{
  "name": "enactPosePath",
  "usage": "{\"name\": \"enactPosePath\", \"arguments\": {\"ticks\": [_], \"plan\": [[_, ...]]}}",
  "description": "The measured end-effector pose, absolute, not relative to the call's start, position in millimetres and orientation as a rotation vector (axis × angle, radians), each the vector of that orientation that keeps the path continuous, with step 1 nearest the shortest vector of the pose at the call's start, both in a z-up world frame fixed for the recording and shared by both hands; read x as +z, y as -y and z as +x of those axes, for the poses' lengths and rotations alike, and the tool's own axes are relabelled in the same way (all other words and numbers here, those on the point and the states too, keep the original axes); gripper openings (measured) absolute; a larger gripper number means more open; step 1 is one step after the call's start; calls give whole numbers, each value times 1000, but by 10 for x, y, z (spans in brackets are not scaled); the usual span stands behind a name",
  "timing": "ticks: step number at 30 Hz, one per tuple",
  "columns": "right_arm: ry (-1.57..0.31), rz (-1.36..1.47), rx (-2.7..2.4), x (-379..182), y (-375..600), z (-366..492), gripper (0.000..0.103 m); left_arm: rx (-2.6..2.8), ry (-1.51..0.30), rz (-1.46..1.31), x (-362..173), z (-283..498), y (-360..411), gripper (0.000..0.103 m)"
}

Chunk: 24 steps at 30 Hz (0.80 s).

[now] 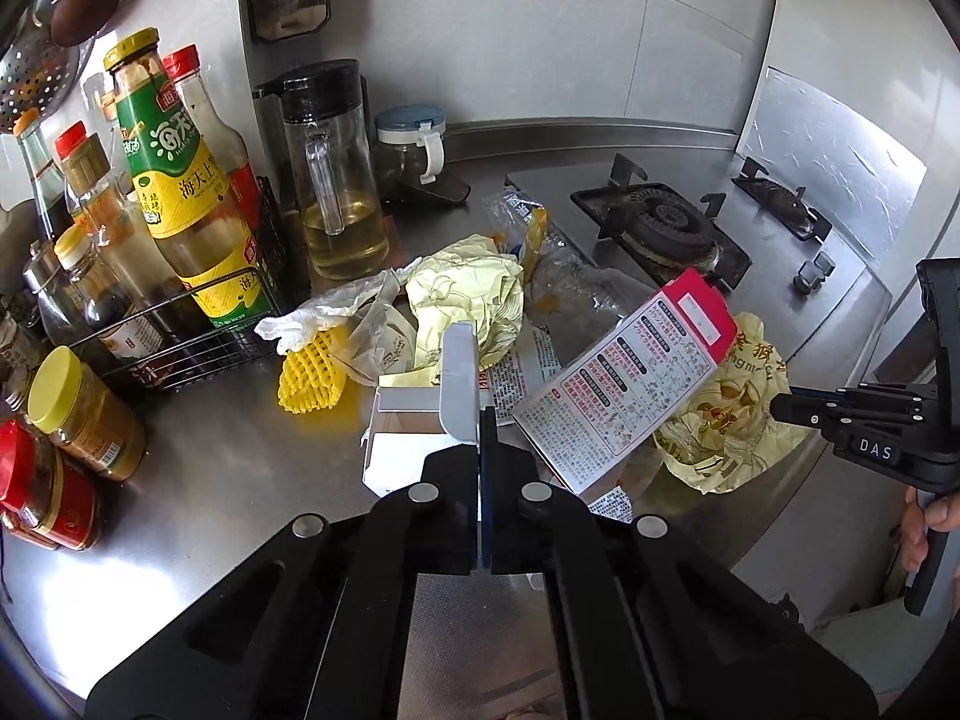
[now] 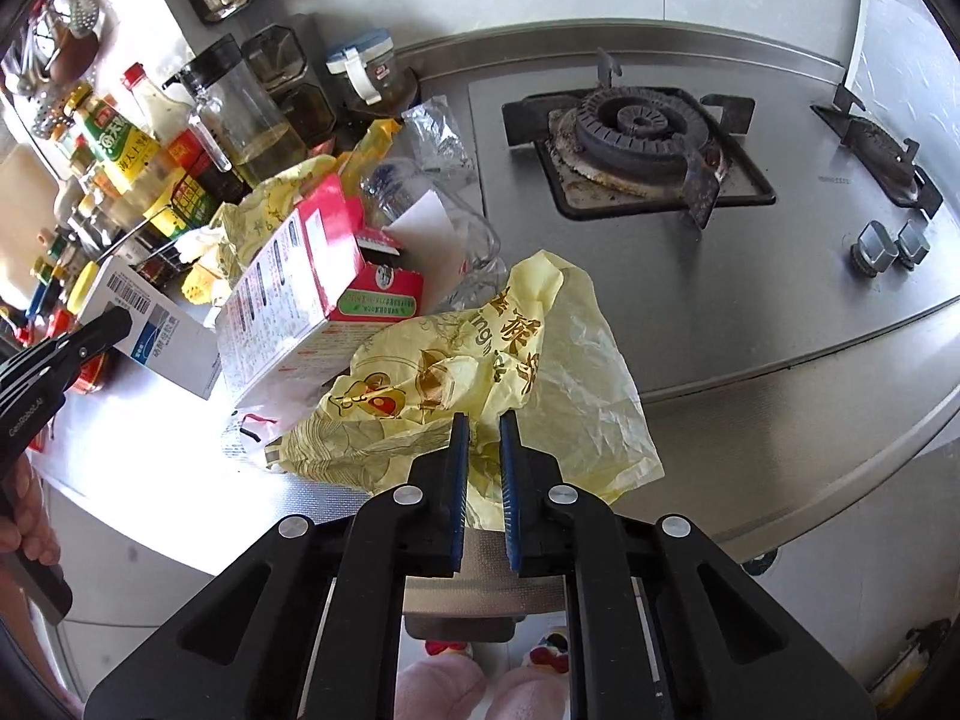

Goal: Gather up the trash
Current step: 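Carry the yellow bag down to the floor bin and open the right gripper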

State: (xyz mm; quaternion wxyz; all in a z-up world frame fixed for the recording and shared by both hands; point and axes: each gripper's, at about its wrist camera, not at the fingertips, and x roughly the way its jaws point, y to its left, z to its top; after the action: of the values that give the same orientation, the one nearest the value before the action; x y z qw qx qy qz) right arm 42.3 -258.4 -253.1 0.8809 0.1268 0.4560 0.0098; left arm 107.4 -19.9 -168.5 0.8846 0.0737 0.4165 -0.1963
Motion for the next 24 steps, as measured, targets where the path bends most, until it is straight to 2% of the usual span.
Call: {"name": "enactPosePath", "arguments": {"ticks": [14,19,24], "plan": [[-787,256,15,-1909,2458,-430,11,-468,-804,162,-1181,338,135,0],[-824,205,99,-1991,2315,-787,11,-467,-832,128,-1184,-107,102,0],[-918,161,213,-2295,2203,-1133,11,-451,-925,29,-1479,-580,115,0]]}}
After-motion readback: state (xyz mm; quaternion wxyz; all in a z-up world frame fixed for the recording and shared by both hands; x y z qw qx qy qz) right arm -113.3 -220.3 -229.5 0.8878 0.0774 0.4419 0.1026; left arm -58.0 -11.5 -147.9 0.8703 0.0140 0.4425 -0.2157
